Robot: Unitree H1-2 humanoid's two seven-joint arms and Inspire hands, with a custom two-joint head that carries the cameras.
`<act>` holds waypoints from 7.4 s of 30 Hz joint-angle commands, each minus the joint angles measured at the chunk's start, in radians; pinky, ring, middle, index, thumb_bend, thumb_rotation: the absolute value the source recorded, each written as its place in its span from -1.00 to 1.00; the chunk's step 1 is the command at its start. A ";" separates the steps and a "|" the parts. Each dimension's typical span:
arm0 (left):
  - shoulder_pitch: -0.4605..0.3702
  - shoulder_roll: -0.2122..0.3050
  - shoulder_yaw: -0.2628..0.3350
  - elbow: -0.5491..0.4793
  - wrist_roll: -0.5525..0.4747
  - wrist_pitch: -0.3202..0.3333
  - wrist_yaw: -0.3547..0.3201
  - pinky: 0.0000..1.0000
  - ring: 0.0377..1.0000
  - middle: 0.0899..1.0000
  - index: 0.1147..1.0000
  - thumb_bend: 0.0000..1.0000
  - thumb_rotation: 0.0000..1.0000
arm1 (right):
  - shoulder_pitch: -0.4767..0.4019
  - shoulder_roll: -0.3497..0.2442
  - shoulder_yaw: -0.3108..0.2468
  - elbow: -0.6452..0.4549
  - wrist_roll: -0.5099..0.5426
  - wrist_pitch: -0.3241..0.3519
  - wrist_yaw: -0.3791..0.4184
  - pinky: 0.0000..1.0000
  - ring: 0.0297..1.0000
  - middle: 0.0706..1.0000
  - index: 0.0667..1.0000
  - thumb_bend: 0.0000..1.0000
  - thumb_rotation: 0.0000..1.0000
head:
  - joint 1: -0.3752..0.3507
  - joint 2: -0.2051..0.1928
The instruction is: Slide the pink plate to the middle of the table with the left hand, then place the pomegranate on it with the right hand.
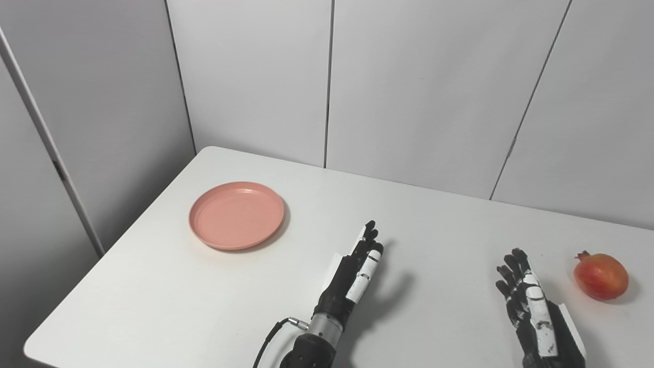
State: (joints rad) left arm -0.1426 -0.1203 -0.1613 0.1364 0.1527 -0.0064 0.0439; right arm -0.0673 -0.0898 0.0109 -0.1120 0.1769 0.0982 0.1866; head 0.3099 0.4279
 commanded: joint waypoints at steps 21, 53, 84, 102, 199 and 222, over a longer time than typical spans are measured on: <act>0.001 -0.012 -0.014 -0.127 -0.028 0.019 -0.030 0.85 0.88 0.89 0.84 -0.12 1.00 | -0.014 0.017 0.008 -0.066 -0.006 -0.017 -0.015 1.00 1.00 1.00 1.00 -0.76 1.00 | -0.006 0.013; -0.256 0.157 0.206 -0.285 -0.135 0.099 -0.056 0.85 0.84 0.88 0.85 -0.16 1.00 | -0.018 0.016 0.010 -0.065 -0.008 -0.010 -0.023 1.00 1.00 1.00 1.00 -0.78 1.00 | 0.004 0.014; -0.312 0.360 0.501 -0.331 -0.298 0.243 0.004 0.81 0.83 0.84 0.77 -0.29 1.00 | -0.017 -0.003 0.000 -0.070 0.014 -0.005 -0.015 1.00 1.00 1.00 1.00 -0.78 1.00 | 0.064 0.003; -0.278 0.445 0.613 -0.213 -0.456 0.250 -0.004 0.88 0.86 0.85 0.81 -0.28 1.00 | -0.016 -0.008 0.008 -0.093 0.021 0.028 -0.021 1.00 1.00 1.00 1.00 -0.82 1.00 | 0.067 0.000; -0.241 0.398 0.542 0.296 -0.587 0.113 -0.115 0.71 0.74 0.74 0.71 -0.30 1.00 | -0.031 -0.020 0.003 -0.087 0.019 0.018 -0.011 1.00 1.00 1.00 1.00 -0.86 1.00 | 0.060 0.011; -0.253 0.325 0.468 0.203 -0.583 0.192 -0.111 0.72 0.73 0.73 0.71 -0.26 1.00 | -0.032 0.000 0.006 -0.067 0.022 0.017 -0.021 1.00 1.00 1.00 1.00 -0.77 1.00 | 0.013 0.038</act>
State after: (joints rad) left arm -0.3671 0.2112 0.3175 0.3516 -0.4354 0.1673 -0.0635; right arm -0.0664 -0.0978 0.0207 -0.1544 0.1902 0.1417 0.1640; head 0.3252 0.4648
